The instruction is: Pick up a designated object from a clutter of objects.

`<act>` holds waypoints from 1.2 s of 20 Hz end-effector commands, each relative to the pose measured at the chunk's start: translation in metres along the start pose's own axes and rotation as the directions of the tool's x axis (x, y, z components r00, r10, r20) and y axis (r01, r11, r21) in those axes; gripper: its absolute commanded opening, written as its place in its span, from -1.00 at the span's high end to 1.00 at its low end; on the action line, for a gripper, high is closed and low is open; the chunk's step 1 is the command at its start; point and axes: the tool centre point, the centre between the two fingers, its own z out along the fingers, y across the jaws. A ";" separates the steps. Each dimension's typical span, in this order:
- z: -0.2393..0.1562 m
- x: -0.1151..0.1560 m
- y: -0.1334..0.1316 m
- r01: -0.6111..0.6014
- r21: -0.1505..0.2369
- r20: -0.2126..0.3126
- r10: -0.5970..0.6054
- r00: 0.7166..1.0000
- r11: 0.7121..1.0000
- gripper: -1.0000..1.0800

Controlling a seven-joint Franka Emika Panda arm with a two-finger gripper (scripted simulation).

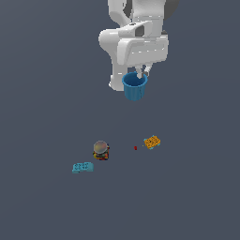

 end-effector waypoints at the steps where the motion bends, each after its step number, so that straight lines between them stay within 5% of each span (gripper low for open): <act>1: -0.022 -0.011 0.005 0.000 0.000 -0.003 0.000 1.000 1.000 1.00; 13: -0.100 -0.049 0.026 -0.002 -0.004 -0.001 0.002 1.000 1.000 1.00; 24: -0.124 -0.059 0.034 -0.002 -0.006 0.000 0.002 1.000 1.000 1.00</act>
